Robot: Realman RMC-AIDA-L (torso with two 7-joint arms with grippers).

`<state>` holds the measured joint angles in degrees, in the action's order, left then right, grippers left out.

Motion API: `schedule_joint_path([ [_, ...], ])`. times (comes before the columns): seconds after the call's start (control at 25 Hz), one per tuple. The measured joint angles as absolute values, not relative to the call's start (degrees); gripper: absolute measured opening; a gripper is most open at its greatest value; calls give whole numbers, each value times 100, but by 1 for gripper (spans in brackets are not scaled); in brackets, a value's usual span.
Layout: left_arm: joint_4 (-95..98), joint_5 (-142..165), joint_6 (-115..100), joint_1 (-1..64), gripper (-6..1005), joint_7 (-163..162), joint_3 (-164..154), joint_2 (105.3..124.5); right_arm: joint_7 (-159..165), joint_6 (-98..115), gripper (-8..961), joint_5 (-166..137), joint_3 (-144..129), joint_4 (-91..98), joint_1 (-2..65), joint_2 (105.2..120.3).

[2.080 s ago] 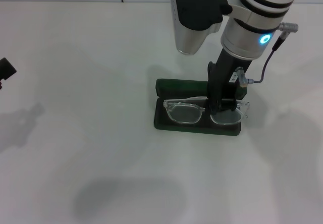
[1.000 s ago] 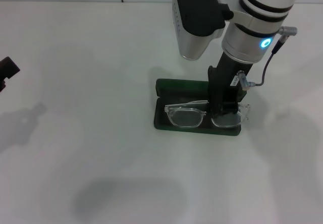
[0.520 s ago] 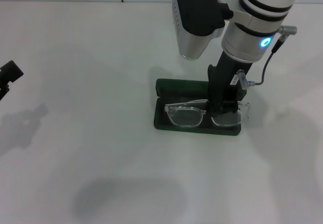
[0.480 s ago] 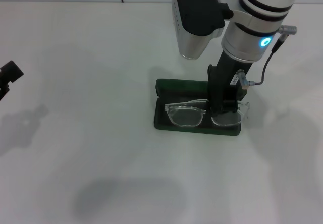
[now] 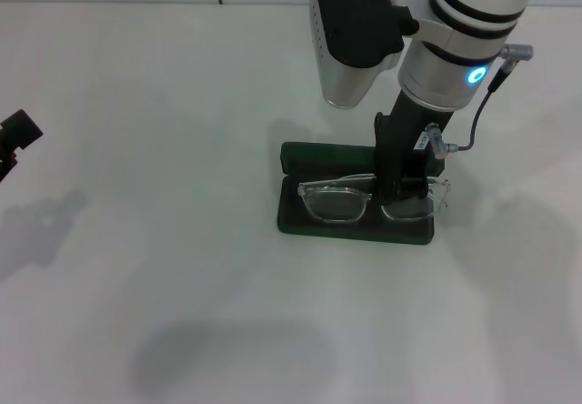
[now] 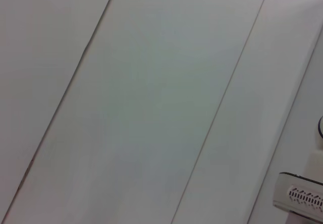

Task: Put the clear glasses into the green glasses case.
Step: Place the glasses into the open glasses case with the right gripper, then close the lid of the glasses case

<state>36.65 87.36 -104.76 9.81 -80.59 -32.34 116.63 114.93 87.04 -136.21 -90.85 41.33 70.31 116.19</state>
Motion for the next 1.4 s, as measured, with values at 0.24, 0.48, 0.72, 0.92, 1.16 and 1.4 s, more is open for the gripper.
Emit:
schedule_joint_path([
  [0.24, 3617, 8737, -10476, 984, 40, -8059, -3234, 11658, 11447, 8704, 93, -13575, -9088, 4130, 7031, 11619],
  [0.48, 3613, 8742, -10476, 983, 39, -8059, -3234, 11659, 11431, 8719, 101, -13552, -9088, 4124, 7014, 11619],
  [0.72, 3612, 8756, -10476, 984, 40, -8059, -3234, 11662, 11440, 8746, 120, -13547, -9088, 4122, 6988, 11619],
  [0.92, 3612, 8791, -10477, 987, 39, -8059, -3234, 11663, 11467, 8759, 136, -13543, -9088, 4136, 6985, 11619],
  [1.16, 3612, 8799, -10485, 967, 40, -8059, -3234, 11663, 11522, 8829, 140, -13503, -9080, 4444, 6845, 11618],
  [1.4, 3623, 8799, -10507, 986, 40, -8093, -3234, 11653, 11789, 9144, 142, -13483, -9055, 5630, 6229, 11616],
])
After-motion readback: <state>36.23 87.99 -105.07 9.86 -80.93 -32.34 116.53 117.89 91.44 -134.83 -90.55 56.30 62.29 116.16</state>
